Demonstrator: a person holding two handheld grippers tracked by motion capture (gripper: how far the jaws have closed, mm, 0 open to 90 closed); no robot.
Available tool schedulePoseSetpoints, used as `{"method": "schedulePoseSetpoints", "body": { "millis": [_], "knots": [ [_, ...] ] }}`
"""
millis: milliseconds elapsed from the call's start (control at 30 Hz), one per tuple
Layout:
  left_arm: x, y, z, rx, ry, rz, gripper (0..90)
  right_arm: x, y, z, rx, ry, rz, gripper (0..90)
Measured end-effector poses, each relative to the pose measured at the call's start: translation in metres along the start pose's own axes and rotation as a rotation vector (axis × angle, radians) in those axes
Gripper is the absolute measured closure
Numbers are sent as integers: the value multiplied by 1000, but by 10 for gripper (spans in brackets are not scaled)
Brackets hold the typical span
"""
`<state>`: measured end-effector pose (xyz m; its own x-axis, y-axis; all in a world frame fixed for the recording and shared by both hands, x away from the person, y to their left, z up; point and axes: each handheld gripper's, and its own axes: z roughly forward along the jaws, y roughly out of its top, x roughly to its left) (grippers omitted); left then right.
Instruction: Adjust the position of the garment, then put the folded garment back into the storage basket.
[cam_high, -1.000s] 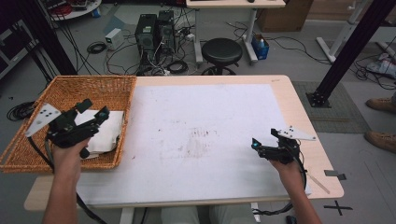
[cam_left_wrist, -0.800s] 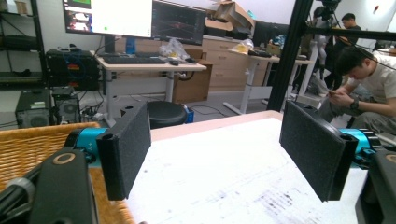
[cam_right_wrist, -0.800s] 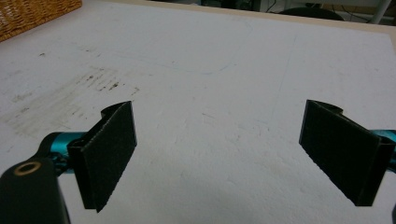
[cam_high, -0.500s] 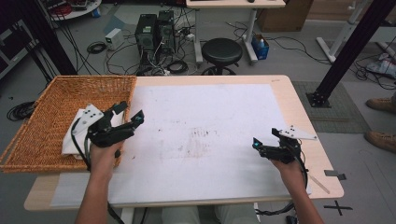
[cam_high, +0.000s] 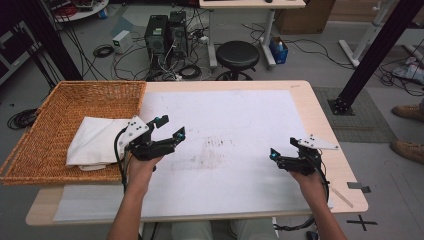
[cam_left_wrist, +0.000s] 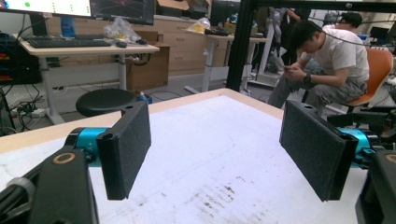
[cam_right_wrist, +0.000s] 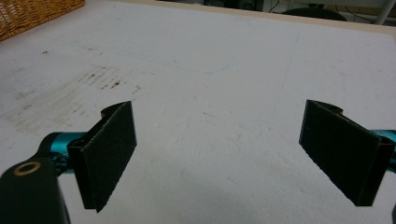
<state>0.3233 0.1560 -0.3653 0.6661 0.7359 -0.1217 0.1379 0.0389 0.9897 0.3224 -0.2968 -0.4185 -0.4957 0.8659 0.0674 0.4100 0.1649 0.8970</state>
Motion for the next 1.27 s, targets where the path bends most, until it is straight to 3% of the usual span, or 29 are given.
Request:
{"method": "schedulePoseSetpoints", "body": {
  "millis": [233,1267],
  "knots": [
    [-5,-4,8,8,-16,0,249,0,0,0,1,3,0,107],
    [-13,-6,12,21,-25,1,249,-2,0,-1,-9,11,4,107]
  ]
}}
